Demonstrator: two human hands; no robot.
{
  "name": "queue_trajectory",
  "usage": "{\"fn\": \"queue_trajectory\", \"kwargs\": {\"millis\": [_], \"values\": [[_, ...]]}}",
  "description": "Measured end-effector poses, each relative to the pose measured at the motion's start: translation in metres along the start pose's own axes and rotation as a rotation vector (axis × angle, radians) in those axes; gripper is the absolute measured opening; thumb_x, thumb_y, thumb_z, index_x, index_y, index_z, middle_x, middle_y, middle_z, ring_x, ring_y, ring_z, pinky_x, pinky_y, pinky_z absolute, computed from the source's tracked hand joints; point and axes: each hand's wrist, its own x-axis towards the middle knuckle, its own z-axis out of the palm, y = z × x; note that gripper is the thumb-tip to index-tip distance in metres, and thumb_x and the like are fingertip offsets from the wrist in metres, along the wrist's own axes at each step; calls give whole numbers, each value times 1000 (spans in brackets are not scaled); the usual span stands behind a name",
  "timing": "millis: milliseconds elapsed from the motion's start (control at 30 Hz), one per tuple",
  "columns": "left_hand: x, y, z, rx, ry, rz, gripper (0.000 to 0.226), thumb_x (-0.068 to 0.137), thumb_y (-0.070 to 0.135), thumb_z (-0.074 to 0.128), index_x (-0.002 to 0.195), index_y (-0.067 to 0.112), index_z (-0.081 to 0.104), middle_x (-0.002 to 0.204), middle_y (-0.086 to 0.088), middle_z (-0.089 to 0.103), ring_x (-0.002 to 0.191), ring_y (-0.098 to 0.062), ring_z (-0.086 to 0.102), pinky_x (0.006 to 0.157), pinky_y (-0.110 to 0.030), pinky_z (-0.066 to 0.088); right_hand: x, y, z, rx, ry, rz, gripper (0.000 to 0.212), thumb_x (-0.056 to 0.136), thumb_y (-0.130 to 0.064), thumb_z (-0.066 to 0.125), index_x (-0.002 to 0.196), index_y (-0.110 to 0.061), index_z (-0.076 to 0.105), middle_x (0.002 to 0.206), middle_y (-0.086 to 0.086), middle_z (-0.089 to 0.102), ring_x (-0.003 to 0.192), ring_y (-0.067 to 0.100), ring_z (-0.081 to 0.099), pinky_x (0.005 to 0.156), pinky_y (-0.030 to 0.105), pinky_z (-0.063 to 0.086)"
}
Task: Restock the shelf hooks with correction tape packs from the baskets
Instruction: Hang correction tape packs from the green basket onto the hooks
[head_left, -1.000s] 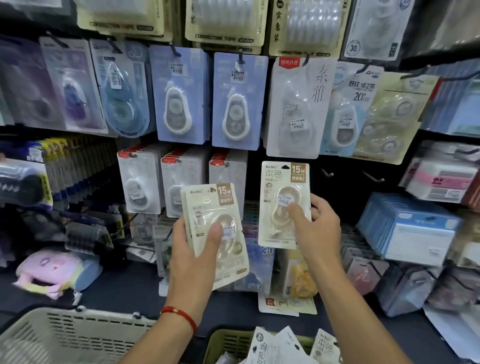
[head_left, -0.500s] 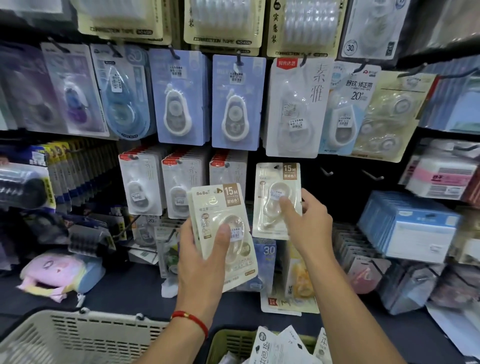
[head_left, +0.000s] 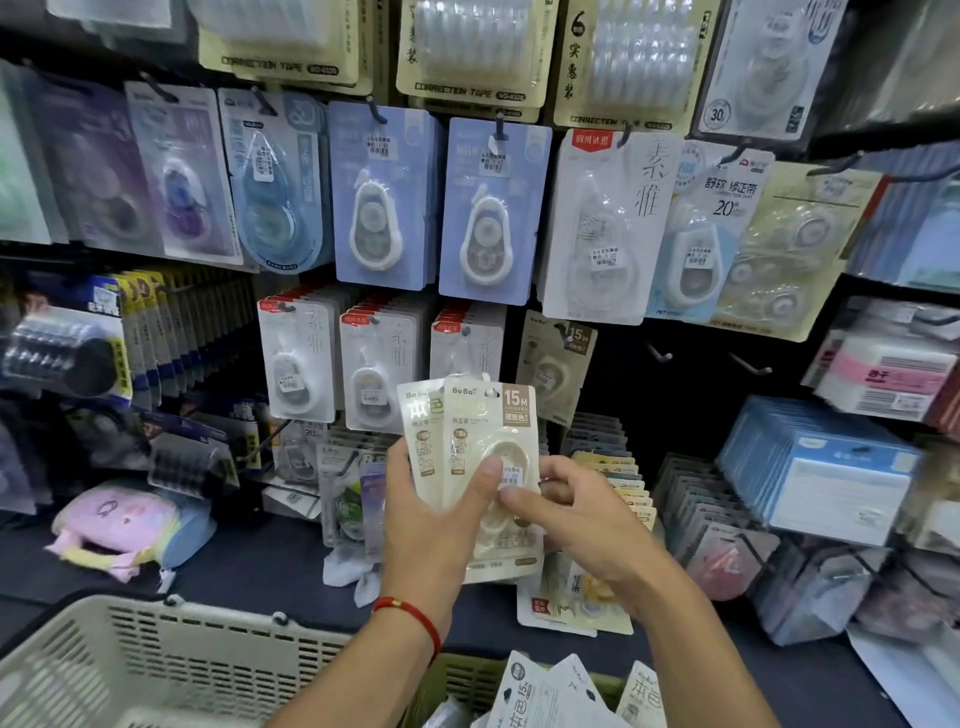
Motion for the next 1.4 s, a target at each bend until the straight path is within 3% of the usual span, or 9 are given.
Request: {"fn": "queue_trajectory", "kwargs": {"millis": [233,333,633,733,800,933,1100,1200,1400], "values": [[8,-3,-11,12,17,-43,53,87,9,81,107,54,62,106,16,77,95,-4,75,75,-30,62,4,0,-13,167,337,-151,24,96,-35,75,115,-32,61,108,-6,79,96,17,78,78,40,62],[8,-2,-12,5,20,-47,53,88,6,80,104,53,63,104,17,77,92,-3,75,63,-20,60,8,1,-19,175,435,-186,20,100,-38,70,117,-34,60,111,-5,77,100,15,76,84,44,63],[4,6,-12,13,17,-8,47,90,1,73,118,36,60,101,21,74,90,3,72,57,-14,57,21,-3,-20,161,564,-192,43,94,-58,69,126,-31,62,114,-9,75,106,13,72,93,44,60],[3,9,-13,26,21,13,45,92,5,74,118,37,57,103,18,74,90,5,71,58,-13,56,23,-2,-21,86,632,-190,45,94,-58,68,124,-26,62,105,-9,74,77,5,75,61,27,61],[2,11,-14,42,30,24,42,92,10,76,114,39,54,105,14,73,88,6,72,58,-14,57,24,0,-22,-19,619,-112,49,97,-61,62,126,-22,58,107,-4,72,66,7,73,53,26,56],[1,12,-13,40,19,52,42,90,19,82,113,42,57,110,12,74,93,2,74,61,-15,58,23,14,-28,-375,544,103,63,102,-55,55,149,-15,43,142,10,56,121,25,60,93,39,47],[0,9,-11,60,-133,36,56,93,11,79,129,49,60,112,13,79,99,-8,77,71,-22,62,17,7,-20,-116,213,11,29,97,-49,68,120,-32,68,109,-9,74,98,8,71,90,41,61],[-2,7,-8,83,-210,16,61,94,14,77,141,46,55,118,9,79,107,-12,76,85,-29,63,13,6,-10,-72,20,-60,33,88,-57,75,111,-34,72,102,-8,80,95,7,76,84,34,63],[-5,1,-2,109,-245,-33,65,94,2,74,137,45,51,102,4,80,92,-6,76,75,-16,58,11,7,-9,98,171,-122,26,95,-40,72,114,-27,60,107,-4,79,95,13,77,79,34,61]]}}
